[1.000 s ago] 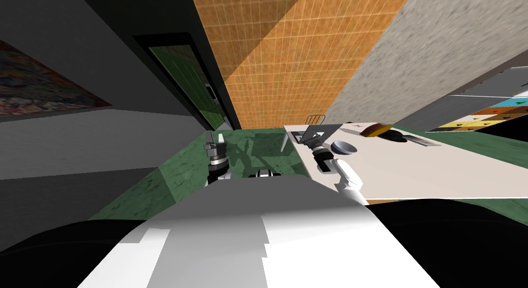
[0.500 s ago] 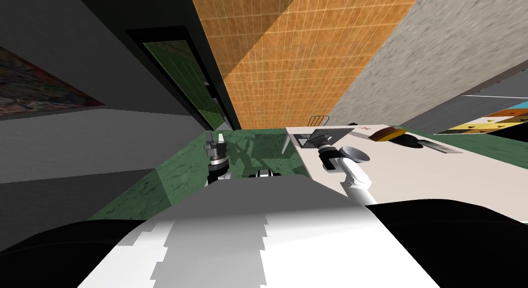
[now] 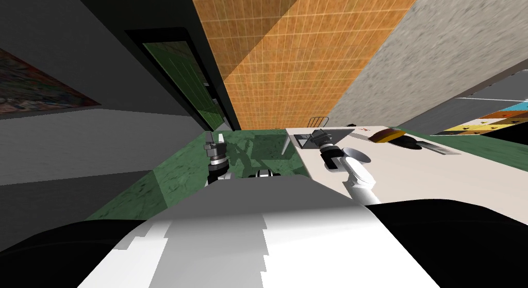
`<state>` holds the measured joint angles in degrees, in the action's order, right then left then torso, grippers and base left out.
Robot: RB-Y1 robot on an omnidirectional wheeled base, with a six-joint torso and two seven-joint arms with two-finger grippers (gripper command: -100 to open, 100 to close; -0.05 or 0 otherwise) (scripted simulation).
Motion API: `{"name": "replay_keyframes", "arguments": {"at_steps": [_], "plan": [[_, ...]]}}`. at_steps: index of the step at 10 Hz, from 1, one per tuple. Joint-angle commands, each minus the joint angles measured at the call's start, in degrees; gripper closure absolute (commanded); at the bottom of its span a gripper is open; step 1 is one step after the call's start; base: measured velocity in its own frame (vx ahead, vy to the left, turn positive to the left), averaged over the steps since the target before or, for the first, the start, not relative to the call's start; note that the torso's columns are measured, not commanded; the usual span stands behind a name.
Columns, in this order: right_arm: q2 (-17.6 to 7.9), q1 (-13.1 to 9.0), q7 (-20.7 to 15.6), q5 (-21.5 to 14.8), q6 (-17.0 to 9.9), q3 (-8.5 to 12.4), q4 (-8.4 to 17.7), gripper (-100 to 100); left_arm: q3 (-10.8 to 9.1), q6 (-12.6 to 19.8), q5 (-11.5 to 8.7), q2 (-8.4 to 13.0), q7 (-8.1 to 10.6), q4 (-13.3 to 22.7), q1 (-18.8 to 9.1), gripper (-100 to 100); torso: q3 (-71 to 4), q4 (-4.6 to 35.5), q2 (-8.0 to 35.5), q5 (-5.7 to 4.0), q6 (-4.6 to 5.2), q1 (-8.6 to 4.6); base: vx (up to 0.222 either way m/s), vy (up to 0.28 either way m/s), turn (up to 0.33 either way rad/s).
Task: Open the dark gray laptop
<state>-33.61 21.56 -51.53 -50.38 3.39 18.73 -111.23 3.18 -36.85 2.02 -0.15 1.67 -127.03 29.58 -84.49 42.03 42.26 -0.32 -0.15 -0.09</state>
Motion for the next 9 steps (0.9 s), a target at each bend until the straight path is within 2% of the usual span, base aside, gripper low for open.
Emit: {"name": "replay_keyframes", "arguments": {"at_steps": [1, 2, 3, 4, 6, 7, 8, 9], "plan": [[-4.1, 2.1, 2.2, 1.7, -0.3, 0.3, 0.7, 100, 0.0, 0.0, 0.0, 0.0, 0.0, 0.0, 0.0, 0, -0.3, 0.0, -0.4, 0.07, 0.1, -0.05, 0.047, 0.043, -0.013], [-6.1, 4.1, 4.3, 3.4, -0.6, 0.6, 1.5, 100, 0.0, 0.0, 0.0, 0.0, 0.0, 0.0, 0.0, 0, -0.4, 0.0, -0.5, 0.12, 0.09, -0.15, 0.067, 0.055, 0.003], [-7.9, 4.1, 4.3, 3.4, -0.6, 0.6, 1.5, 100, 0.01, 0.0, 0.0, 0.0, 0.0, 0.0, 0.0, 0, -0.4, -0.1, -0.6, 0.02, 0.11, -0.24, 0.058, 0.056, -0.013], [-9.6, 6.2, 6.5, 5.1, -0.9, 0.8, 2.2, 100, 0.0, 0.0, 0.0, 0.0, 0.0, 0.0, 0.0, 0, -0.4, -0.1, -0.5, -0.03, 0.04, -0.3, 0.077, 0.051, 0.008], [-12.4, 6.2, 6.5, 5.1, -0.9, 0.8, 2.2, 100, 0.0, 0.0, 0.0, 0.0, 0.0, 0.0, 0.0, 0, -0.3, -0.2, -0.5, -0.17, 0.03, -0.38, 0.044, 0.023, -0.003], [-14.7, 8.2, 8.6, 6.8, -1.2, 1.1, 2.9, 100, 0.0, 0.0, 0.0, 0.0, 0.0, 0.0, 0.0, 0, -0.2, -0.1, -0.3, -0.15, 0.03, -0.35, 0.044, 0.032, 0.034], [-16.3, 8.2, 8.6, 6.8, -1.2, 1.1, 2.9, 100, 0.0, 0.0, 0.0, 0.0, 0.0, 0.0, 0.0, 0, -0.2, -0.2, -0.3, -0.22, 0.19, -0.29, 0.048, 0.041, -0.014], [-18.2, 10.3, 10.8, 8.5, -1.5, 1.4, 3.6, 100, 0.0, 0.0, 0.0, 0.0, 0.0, 0.0, 0.0, 0, -0.2, -0.2, -0.3, -0.19, 0.15, -0.26, 0.055, 0.05, 0.005]]}}
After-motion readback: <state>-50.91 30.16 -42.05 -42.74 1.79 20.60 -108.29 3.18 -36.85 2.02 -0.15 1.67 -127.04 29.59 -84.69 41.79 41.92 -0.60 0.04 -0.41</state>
